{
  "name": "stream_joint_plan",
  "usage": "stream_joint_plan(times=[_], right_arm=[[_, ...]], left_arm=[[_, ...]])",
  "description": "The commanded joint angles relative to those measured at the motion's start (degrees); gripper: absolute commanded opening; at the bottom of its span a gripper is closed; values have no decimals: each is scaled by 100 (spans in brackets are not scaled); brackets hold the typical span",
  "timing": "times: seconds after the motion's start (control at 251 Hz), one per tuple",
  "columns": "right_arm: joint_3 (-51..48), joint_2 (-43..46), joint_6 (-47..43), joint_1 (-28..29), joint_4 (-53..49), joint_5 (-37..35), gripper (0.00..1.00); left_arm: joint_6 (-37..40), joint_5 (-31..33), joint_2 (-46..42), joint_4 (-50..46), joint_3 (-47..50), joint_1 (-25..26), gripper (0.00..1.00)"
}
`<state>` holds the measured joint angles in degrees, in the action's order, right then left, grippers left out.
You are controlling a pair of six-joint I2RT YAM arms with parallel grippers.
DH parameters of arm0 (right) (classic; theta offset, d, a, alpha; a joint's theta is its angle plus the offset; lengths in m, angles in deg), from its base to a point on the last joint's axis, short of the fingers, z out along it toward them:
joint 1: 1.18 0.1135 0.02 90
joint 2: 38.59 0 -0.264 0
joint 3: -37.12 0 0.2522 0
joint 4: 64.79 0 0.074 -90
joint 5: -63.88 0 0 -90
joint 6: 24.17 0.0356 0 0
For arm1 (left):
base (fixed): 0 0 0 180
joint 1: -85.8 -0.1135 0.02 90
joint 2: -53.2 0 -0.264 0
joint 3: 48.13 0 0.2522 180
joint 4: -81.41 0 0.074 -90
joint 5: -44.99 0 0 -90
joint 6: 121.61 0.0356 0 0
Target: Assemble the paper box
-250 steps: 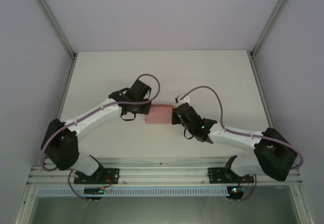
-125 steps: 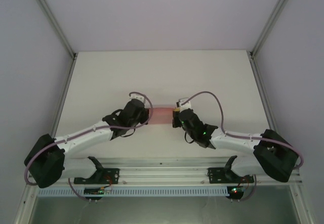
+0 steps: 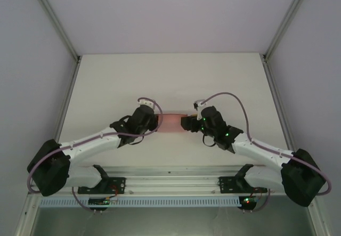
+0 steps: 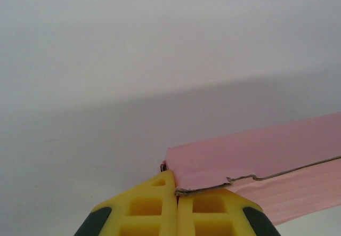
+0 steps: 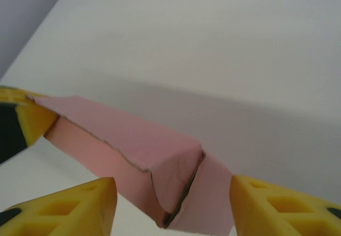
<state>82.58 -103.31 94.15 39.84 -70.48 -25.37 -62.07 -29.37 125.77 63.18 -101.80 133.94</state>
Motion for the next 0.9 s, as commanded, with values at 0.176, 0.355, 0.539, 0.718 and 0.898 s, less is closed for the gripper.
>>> stream_joint_plan(times=[0.176,0.355,0.539,0.718,0.898], right_arm=[[659,-205,373,-488,-325,771,66],[640,-509,672,-715,-678,802,57],[83,-482,792,-631,-414,616,56],[-439,-577,1087,-540,111,436,53],[-581,-555,1227,-349,112,161,53]], left_arm=[[205,-246,367,-1270,-77,220,2],[264,-158,525,-1308,-179,288,3],[552,-228,532,-1265,-233,490,15],[883,-163,357,-1303,-293,662,34],[1198,-209,7,-1591,-358,662,51]])
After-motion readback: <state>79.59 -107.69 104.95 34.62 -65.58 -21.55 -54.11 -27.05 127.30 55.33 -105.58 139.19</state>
